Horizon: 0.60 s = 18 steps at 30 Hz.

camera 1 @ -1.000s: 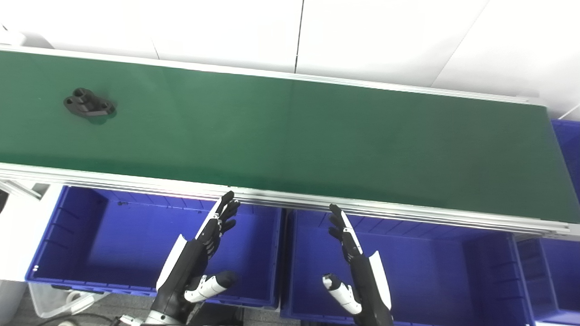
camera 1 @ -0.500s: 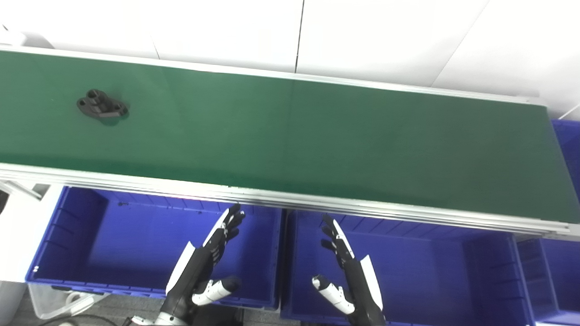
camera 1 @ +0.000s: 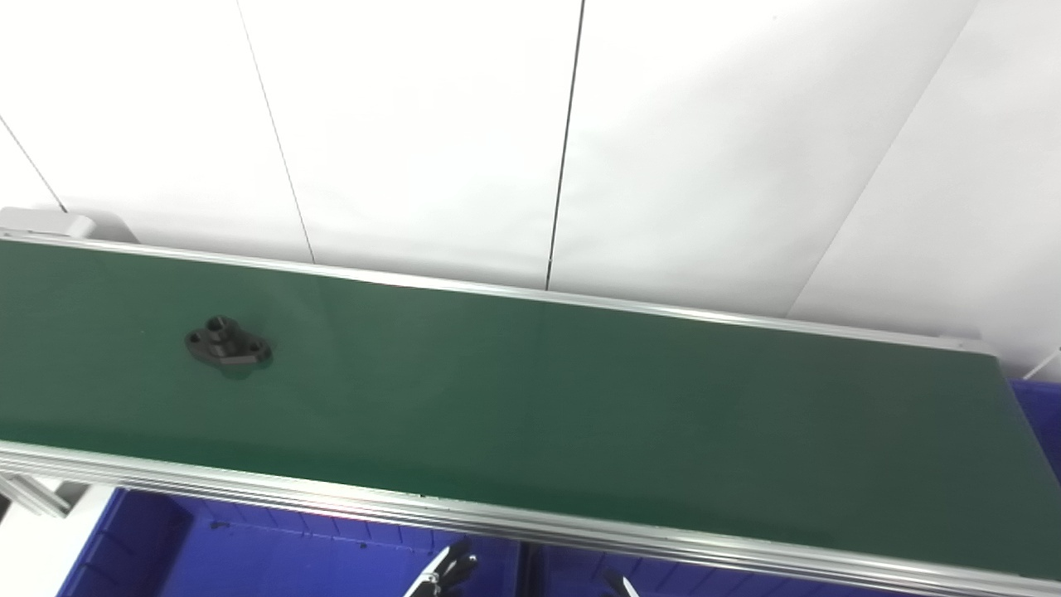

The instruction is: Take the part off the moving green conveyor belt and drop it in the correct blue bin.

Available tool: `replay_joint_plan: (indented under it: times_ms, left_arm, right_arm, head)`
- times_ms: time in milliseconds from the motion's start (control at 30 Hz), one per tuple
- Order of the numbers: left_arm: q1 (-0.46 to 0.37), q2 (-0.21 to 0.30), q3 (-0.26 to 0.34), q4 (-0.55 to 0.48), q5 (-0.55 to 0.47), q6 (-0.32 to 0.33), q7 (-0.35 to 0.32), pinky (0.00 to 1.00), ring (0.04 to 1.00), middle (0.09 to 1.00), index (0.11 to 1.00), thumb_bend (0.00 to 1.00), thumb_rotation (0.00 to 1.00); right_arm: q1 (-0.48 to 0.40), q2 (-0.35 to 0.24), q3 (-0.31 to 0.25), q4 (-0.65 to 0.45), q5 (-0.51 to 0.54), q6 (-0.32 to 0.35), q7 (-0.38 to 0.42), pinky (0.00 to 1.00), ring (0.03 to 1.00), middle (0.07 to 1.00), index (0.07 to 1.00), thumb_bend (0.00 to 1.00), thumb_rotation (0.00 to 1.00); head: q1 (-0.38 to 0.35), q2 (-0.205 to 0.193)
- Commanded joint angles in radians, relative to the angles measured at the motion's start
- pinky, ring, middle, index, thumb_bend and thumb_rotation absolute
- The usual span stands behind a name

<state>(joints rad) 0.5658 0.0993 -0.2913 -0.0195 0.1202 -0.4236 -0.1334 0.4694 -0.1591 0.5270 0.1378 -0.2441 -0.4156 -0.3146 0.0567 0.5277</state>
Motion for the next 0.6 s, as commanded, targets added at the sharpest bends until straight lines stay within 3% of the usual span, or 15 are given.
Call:
replay_joint_plan:
  times_ms: [0, 567]
  left_arm:
    - [0.007, -0.008, 0.0, -0.022, 0.01, -0.029, 0.013, 0.86, 0.906, 0.898, 0.926, 0.88, 0.76]
    - [0.0, -0.029, -0.028, -0.021, 0.044, -0.036, 0.021, 0.78, 0.896, 0.893, 0.905, 0.88, 0.75]
  right_arm:
    - [-0.001, -0.006, 0.011, -0.024, 0.005, -0.054, -0.015, 0.81, 0.915, 0.951, 0.944, 0.88, 0.9]
    - [0.004, -0.047, 0.004, -0.059, 0.021, -0.054, -0.009, 0.84, 0.922, 0.969, 0.992, 0.87, 0.92]
  head:
    - [0.002, 0.002]
    - [0.118, 0.023]
